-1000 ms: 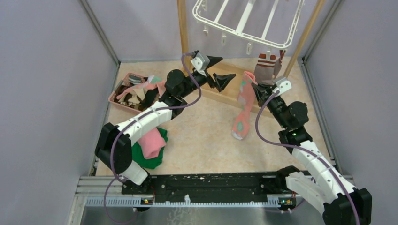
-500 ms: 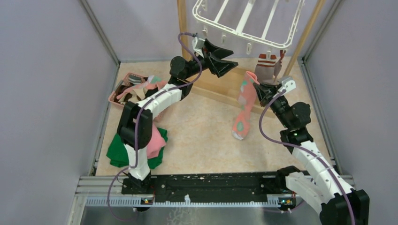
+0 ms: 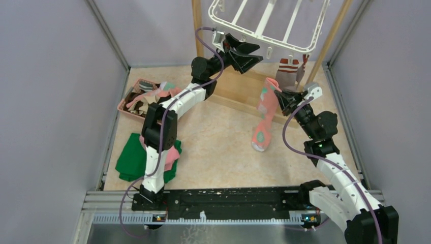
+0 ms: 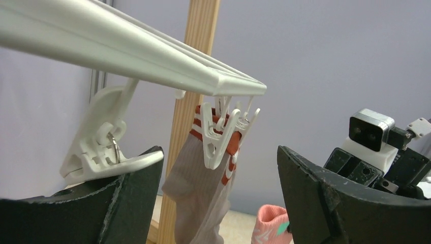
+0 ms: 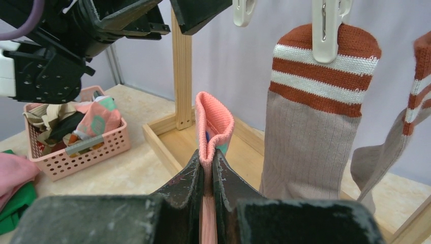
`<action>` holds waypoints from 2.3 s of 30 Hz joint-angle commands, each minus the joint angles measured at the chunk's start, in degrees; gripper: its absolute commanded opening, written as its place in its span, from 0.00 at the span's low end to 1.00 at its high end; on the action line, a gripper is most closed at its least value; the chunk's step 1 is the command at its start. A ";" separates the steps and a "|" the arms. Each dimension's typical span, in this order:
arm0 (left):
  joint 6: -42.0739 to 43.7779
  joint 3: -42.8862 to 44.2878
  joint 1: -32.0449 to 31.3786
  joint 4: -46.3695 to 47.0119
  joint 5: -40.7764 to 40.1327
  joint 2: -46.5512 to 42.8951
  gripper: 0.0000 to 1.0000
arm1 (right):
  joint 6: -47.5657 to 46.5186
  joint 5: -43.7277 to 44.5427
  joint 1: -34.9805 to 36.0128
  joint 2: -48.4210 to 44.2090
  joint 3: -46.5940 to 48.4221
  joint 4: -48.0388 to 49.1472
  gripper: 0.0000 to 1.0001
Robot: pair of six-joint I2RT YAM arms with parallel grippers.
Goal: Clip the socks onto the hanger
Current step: Open the clamp at the hanger.
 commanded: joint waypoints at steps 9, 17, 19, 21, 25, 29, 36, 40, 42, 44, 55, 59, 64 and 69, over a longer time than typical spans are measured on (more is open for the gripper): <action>-8.21 10.47 -0.86 7.55 -0.73 7.55 0.88 | 1.22 -0.98 -0.79 -0.48 -0.19 3.84 0.00; -9.46 17.47 -1.86 6.26 -0.84 11.39 0.86 | 1.38 -1.08 -0.93 -0.66 -0.41 3.98 0.00; -9.12 18.38 -2.05 5.48 -0.88 11.81 0.85 | 1.43 -1.16 -0.99 -0.76 -0.41 3.97 0.00; -8.95 19.44 -2.15 5.07 -0.91 12.36 0.84 | 1.48 -1.25 -1.01 -0.83 -0.36 4.06 0.00; -9.45 21.76 -2.35 4.71 -1.20 13.58 0.83 | 1.65 -1.42 -1.12 -0.90 -0.49 4.24 0.00; -10.37 23.07 -2.40 4.93 -1.58 14.20 0.82 | 1.80 -1.42 -1.06 -0.84 -0.59 4.32 0.00; -12.20 23.64 -2.41 6.46 -1.59 14.34 0.80 | 1.80 -1.61 -1.06 -0.66 -0.65 4.54 0.00; -13.00 24.23 -2.41 6.79 -1.68 14.55 0.79 | 1.88 -1.61 -1.07 -0.61 -0.59 4.59 0.00; -13.88 25.06 -2.39 7.12 -1.66 15.04 0.78 | 1.90 -1.66 -1.06 -0.56 -0.55 4.61 0.00; -14.87 25.64 -2.39 7.75 -1.62 15.48 0.77 | 1.92 -1.69 -1.10 -0.50 -0.58 4.58 0.00; -17.24 26.25 -2.42 9.07 -2.38 15.70 0.70 | 1.99 -1.86 -1.12 -0.14 -0.54 4.73 0.00; -18.14 26.33 -2.39 9.78 -2.75 15.64 0.68 | 2.01 -1.95 -1.13 -0.04 -0.59 4.77 0.00; -18.65 26.52 -2.39 10.08 -3.00 15.61 0.66 | 2.09 -1.97 -1.15 0.04 -0.65 4.77 0.00; -19.51 26.46 -2.39 10.94 -3.60 15.49 0.61 | 2.14 -2.07 -1.15 0.13 -0.65 4.78 0.00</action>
